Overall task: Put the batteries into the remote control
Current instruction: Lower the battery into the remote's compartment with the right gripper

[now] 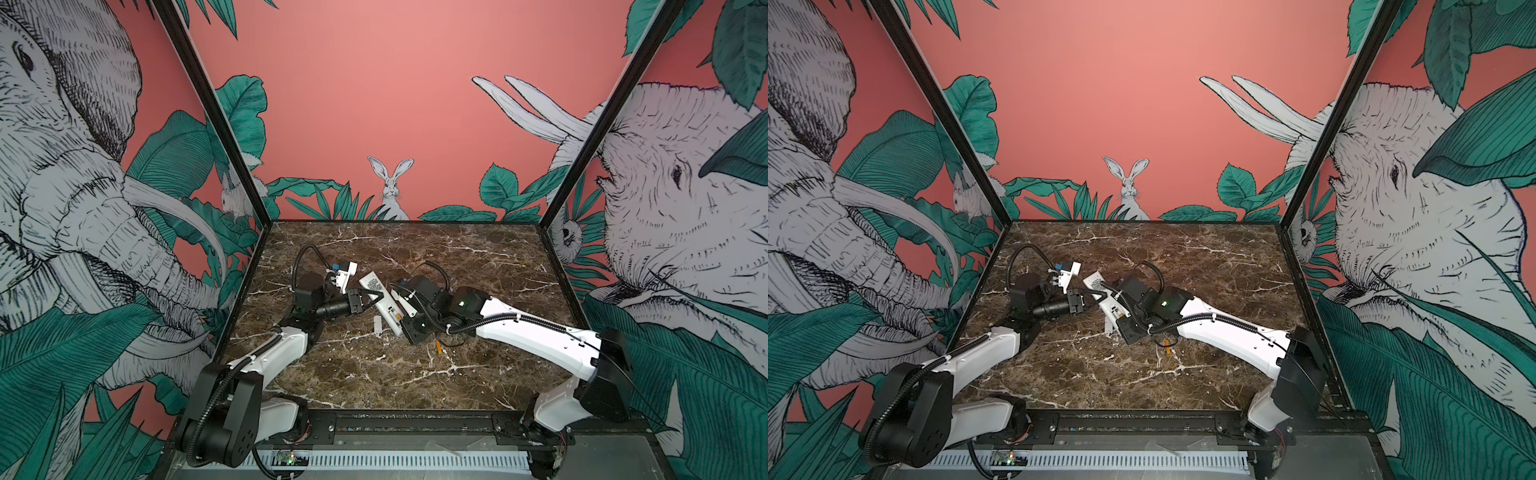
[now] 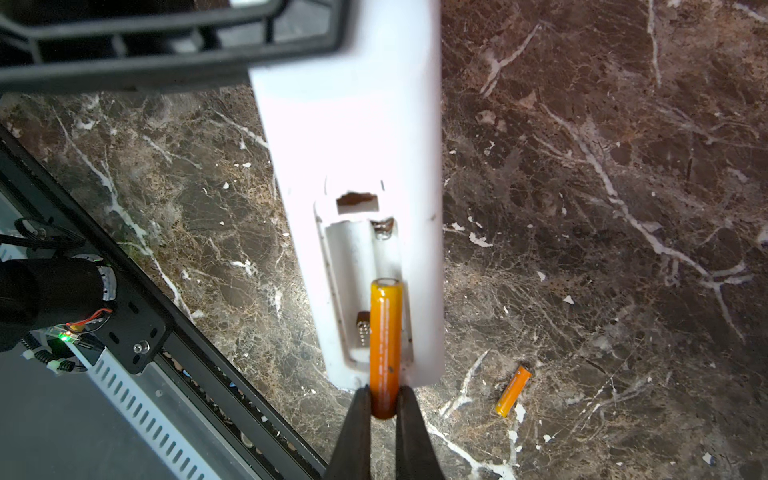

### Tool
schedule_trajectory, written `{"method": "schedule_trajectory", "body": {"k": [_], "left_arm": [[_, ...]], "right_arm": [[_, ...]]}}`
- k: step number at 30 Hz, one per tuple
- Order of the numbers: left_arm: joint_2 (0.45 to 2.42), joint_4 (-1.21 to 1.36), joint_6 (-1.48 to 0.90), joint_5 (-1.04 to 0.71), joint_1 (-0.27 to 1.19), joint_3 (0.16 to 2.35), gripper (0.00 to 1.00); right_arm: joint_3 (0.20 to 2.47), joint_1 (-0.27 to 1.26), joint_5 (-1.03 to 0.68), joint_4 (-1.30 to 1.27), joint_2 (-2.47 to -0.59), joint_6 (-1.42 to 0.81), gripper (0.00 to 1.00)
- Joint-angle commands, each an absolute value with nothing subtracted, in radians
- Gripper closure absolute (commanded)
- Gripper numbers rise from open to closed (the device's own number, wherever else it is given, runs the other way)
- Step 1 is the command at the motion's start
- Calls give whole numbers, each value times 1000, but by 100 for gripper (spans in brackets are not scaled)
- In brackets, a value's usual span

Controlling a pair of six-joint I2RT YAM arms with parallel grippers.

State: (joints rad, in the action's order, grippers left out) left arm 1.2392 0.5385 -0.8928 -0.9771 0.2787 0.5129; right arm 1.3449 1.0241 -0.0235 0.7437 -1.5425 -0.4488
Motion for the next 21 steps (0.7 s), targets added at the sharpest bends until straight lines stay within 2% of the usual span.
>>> {"method": "schedule_trajectory", "body": {"k": [1, 9, 21], "left_arm": [[1237, 590, -900, -1003, 274, 508, 100], [1233, 586, -896, -998, 273, 502, 100], [1220, 560, -878, -989, 266, 502, 100]], "right_arm": [[1382, 1011, -14, 770, -1561, -460, 90], [1436, 1011, -43, 794, -1622, -445, 90], [1486, 1006, 23, 877, -1675, -489, 90]]}}
